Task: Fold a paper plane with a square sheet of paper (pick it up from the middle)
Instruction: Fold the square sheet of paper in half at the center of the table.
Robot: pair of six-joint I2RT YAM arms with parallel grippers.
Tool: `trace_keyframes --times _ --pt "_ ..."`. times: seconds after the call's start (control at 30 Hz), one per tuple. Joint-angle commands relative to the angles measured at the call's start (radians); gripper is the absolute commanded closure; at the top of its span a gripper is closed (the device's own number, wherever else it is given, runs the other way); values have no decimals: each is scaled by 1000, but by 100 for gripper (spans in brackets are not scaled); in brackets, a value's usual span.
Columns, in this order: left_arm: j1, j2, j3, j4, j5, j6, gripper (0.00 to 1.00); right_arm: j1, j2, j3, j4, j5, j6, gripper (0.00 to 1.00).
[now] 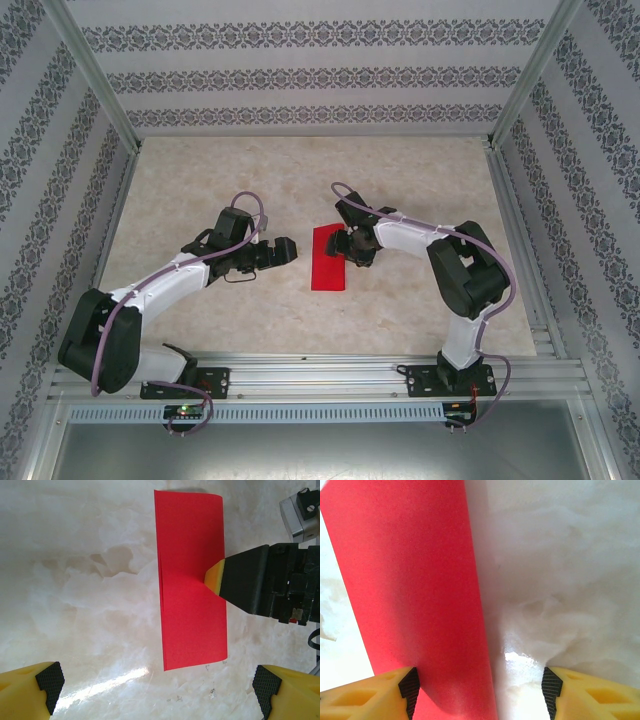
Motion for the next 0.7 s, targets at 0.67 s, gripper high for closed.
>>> trace_keyframes --times 0.67 --pt "-7 16 31 19 13 -8 0 10 96 27 -86 18 2 29"
